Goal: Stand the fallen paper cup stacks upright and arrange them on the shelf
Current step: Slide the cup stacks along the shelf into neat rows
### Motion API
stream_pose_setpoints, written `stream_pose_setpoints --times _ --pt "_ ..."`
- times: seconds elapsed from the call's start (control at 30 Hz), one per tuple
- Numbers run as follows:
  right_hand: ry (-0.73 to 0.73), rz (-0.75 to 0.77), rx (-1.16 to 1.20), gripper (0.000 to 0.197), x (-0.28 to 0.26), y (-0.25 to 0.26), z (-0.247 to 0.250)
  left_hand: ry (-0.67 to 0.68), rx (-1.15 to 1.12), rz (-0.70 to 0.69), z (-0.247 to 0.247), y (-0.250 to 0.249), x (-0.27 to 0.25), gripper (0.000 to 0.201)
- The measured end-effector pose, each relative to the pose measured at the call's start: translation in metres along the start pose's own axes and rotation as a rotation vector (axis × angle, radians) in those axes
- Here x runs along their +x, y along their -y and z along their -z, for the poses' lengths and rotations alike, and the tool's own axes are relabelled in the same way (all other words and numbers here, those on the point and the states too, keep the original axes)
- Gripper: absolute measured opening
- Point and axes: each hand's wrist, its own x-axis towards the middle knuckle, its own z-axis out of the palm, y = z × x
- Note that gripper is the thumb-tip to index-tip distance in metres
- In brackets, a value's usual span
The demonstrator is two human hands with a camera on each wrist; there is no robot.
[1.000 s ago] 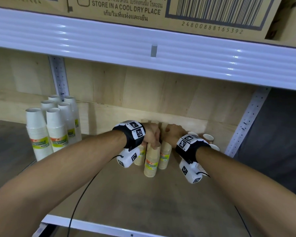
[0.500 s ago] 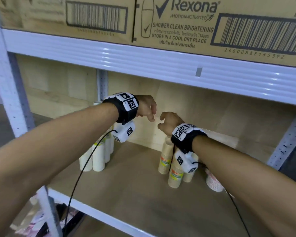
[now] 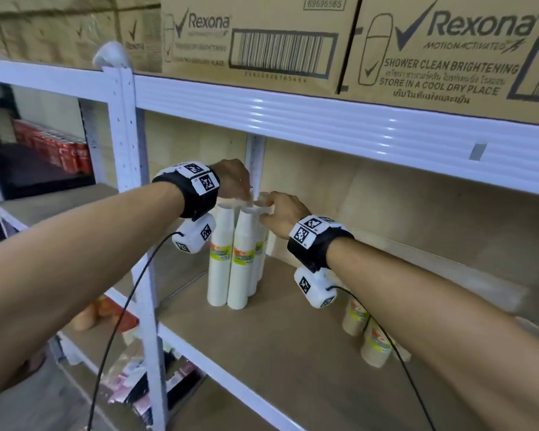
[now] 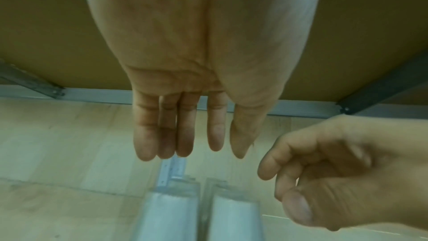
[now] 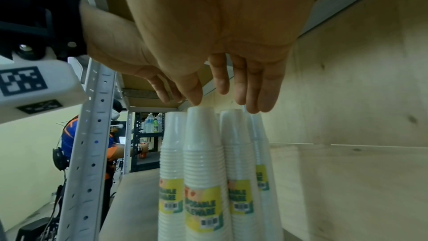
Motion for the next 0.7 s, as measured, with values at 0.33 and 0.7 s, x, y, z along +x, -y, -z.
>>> stream_pose_setpoints --times 0.33,0.7 --pt "-0.001 -0.01 0.03 0.044 0.016 0.026 -0.031 0.087 -0.206 0.085 -0.017 0.036 -0.009 0.029" --pt "0.012 -0.043 0.064 0.042 0.016 0.025 -0.038 0.076 -0.23 0.095 -0.038 0.044 -0.007 0.037"
